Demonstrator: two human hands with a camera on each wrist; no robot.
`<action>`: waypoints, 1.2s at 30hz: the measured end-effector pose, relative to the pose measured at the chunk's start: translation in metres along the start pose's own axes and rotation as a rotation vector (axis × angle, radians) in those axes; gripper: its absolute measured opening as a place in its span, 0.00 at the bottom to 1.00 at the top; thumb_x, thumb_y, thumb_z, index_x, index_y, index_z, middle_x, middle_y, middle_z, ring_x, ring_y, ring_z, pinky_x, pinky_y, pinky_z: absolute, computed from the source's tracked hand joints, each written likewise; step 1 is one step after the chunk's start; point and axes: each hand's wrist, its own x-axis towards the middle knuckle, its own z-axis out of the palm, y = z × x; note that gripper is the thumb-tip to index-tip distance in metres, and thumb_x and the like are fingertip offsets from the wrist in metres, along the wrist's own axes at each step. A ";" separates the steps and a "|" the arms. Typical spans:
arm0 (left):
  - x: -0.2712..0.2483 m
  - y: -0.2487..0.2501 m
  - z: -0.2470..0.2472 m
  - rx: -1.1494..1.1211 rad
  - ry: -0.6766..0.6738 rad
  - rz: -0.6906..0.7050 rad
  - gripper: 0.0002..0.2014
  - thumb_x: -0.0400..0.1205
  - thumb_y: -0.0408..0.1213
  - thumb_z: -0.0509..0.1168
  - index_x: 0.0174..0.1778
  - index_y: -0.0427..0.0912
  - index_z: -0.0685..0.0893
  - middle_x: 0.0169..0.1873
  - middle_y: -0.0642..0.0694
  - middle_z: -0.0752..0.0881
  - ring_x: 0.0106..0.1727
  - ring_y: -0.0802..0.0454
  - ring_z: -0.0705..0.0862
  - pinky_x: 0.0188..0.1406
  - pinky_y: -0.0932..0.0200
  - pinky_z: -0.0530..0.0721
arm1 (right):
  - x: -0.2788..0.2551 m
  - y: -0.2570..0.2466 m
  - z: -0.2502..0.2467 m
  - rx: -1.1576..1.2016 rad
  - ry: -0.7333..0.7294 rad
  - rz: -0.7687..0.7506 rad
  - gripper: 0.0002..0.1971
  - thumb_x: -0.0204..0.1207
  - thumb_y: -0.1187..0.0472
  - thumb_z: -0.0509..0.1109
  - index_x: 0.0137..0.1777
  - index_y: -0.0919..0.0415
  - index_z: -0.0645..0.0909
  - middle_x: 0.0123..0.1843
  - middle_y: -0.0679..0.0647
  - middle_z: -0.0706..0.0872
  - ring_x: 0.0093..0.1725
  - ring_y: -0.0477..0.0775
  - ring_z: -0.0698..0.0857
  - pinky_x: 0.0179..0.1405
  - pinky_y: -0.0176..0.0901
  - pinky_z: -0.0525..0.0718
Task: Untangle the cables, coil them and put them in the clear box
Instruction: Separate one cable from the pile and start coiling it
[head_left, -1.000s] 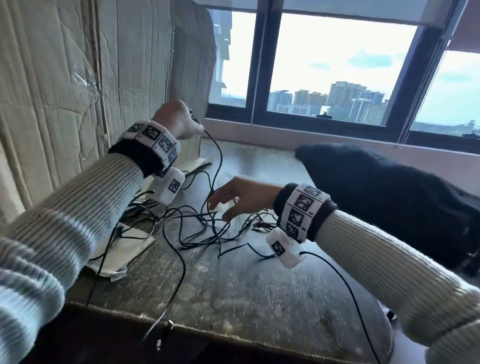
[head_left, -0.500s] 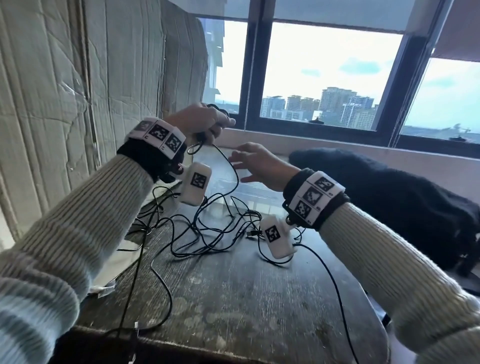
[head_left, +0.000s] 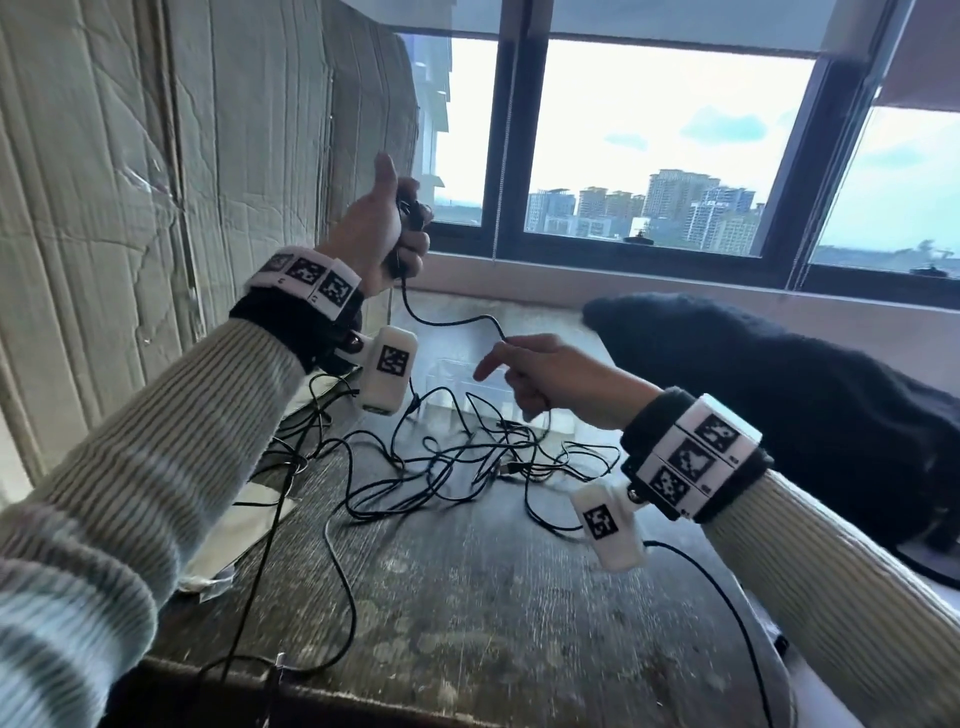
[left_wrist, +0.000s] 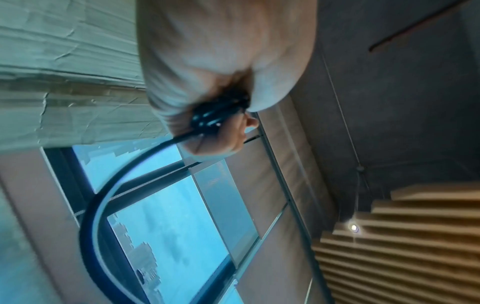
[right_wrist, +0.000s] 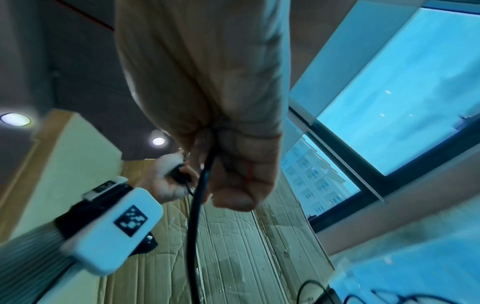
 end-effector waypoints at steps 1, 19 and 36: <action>0.001 -0.003 0.002 0.126 0.060 0.045 0.25 0.84 0.63 0.41 0.37 0.48 0.72 0.30 0.53 0.73 0.22 0.60 0.65 0.13 0.67 0.64 | -0.006 -0.004 0.000 -0.058 -0.013 -0.016 0.20 0.88 0.55 0.55 0.57 0.70 0.83 0.26 0.51 0.61 0.25 0.49 0.62 0.27 0.41 0.70; -0.020 -0.046 0.029 0.826 -0.548 0.062 0.13 0.77 0.44 0.71 0.51 0.40 0.88 0.35 0.52 0.91 0.23 0.61 0.75 0.21 0.63 0.71 | 0.002 -0.011 -0.070 -0.151 0.588 -0.245 0.10 0.80 0.56 0.68 0.45 0.57 0.89 0.32 0.37 0.86 0.17 0.41 0.66 0.17 0.35 0.67; -0.011 -0.029 0.057 -0.442 -0.177 -0.025 0.13 0.90 0.43 0.48 0.54 0.42 0.75 0.46 0.47 0.87 0.56 0.44 0.88 0.56 0.38 0.84 | 0.012 0.006 -0.011 0.513 0.267 -0.056 0.07 0.84 0.60 0.63 0.47 0.61 0.81 0.28 0.49 0.73 0.24 0.45 0.69 0.24 0.35 0.74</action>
